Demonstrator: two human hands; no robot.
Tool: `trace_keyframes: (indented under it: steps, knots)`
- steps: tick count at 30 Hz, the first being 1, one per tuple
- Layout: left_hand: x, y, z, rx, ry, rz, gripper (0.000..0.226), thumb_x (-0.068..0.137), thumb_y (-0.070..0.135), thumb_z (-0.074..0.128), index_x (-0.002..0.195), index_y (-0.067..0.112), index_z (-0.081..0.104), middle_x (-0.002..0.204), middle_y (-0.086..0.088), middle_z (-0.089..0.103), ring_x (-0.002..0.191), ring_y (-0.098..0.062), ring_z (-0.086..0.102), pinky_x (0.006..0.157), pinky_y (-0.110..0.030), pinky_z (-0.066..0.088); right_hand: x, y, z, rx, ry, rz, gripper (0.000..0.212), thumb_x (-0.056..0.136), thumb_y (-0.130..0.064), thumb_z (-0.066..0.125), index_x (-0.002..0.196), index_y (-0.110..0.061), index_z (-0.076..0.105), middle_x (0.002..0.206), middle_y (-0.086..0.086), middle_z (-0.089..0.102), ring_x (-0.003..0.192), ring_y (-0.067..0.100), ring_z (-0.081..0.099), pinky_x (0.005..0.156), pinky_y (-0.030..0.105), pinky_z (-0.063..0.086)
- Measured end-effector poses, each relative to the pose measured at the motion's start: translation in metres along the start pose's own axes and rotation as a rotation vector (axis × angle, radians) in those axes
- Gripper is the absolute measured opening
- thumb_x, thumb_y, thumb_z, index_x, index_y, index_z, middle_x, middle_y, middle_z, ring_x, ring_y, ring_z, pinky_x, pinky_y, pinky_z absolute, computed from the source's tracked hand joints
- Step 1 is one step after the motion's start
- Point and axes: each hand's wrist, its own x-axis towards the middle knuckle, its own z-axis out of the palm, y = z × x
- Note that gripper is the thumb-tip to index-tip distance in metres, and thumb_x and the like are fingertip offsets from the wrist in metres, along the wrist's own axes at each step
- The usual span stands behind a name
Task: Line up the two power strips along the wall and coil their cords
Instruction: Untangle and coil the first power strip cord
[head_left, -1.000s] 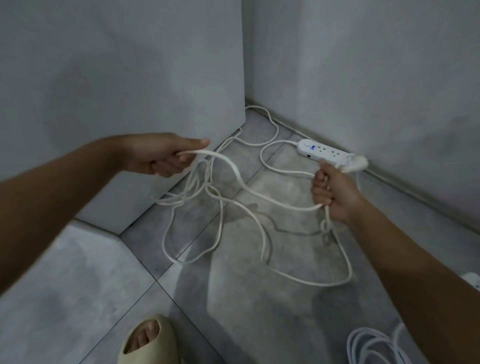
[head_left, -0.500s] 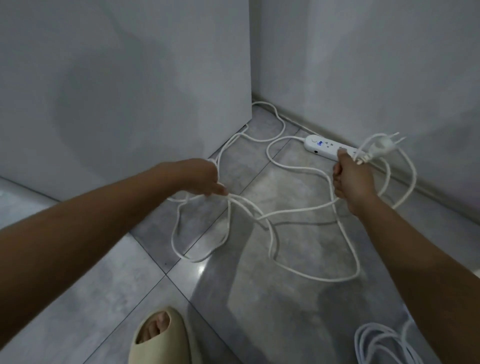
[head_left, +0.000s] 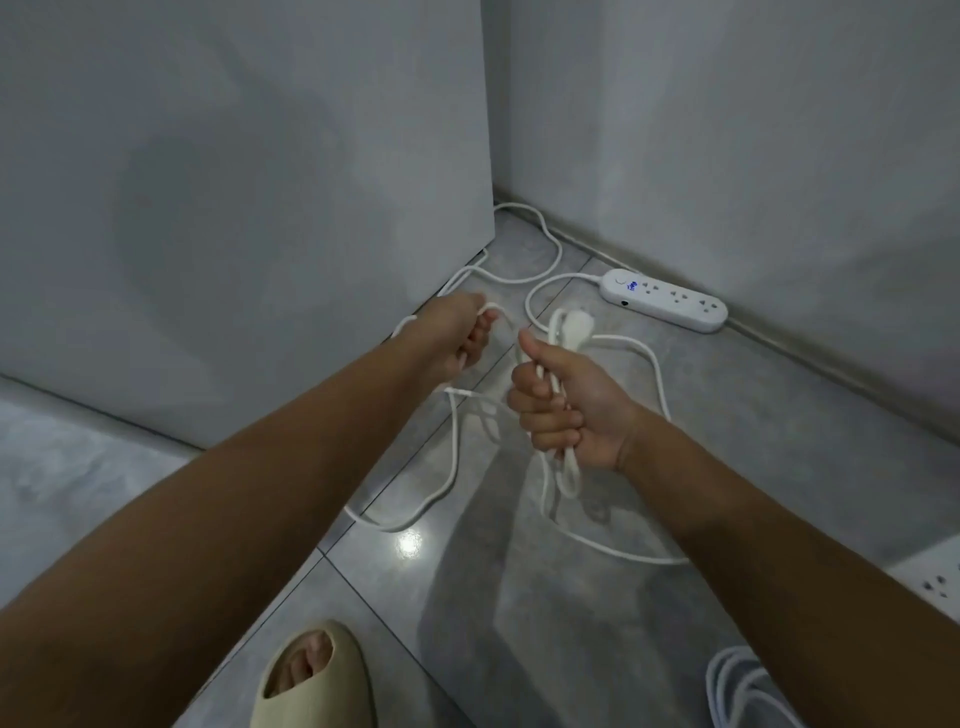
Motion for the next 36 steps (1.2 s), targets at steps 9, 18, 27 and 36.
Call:
trace_keyframes:
  steps: [9, 18, 27, 36]
  knots:
    - [-0.012, 0.010, 0.007, -0.565, -0.162, -0.160, 0.038, 0.098, 0.014, 0.029, 0.061, 0.013, 0.037, 0.041, 0.001, 0.034, 0.026, -0.007, 0.028, 0.025, -0.013, 0.019, 0.008, 0.026, -0.001, 0.021, 0.136, 0.000, 0.036, 0.096, -0.042, 0.044, 0.089, -0.013, 0.064, 0.061, 0.001, 0.050, 0.030, 0.002, 0.024, 0.030, 0.012, 0.015]
    - [-0.013, 0.019, 0.004, -0.492, -0.160, -0.184, 0.036, 0.090, 0.002, 0.023, 0.059, 0.016, 0.032, 0.039, 0.000, 0.032, 0.024, -0.008, 0.025, 0.024, -0.014, 0.016, 0.015, 0.028, 0.013, -0.296, 0.234, -0.098, 0.019, 0.091, -0.006, 0.058, 0.103, -0.019, 0.063, 0.071, -0.005, 0.054, 0.041, 0.002, 0.025, 0.035, 0.015, 0.017]
    - [-0.012, 0.018, -0.003, -0.164, -0.078, 0.058, 0.037, 0.100, 0.018, 0.036, 0.066, 0.010, 0.050, 0.057, -0.001, 0.053, 0.060, -0.012, 0.051, 0.044, -0.016, 0.049, 0.019, 0.031, 0.025, -0.426, 0.487, -0.399, 0.023, 0.080, -0.024, 0.076, 0.072, -0.014, 0.056, 0.055, -0.002, 0.038, 0.044, 0.007, 0.031, 0.042, 0.021, 0.025]
    - [-0.002, 0.006, -0.013, 0.168, -0.030, 0.039, 0.034, 0.094, 0.035, 0.048, 0.064, 0.020, 0.051, 0.072, 0.005, 0.061, 0.063, -0.010, 0.051, 0.061, -0.021, 0.040, 0.020, 0.023, 0.018, -0.378, 0.563, -0.449, 0.033, 0.088, -0.030, 0.063, 0.060, -0.014, 0.053, 0.055, -0.003, 0.053, 0.073, 0.013, 0.061, 0.085, 0.033, 0.044]
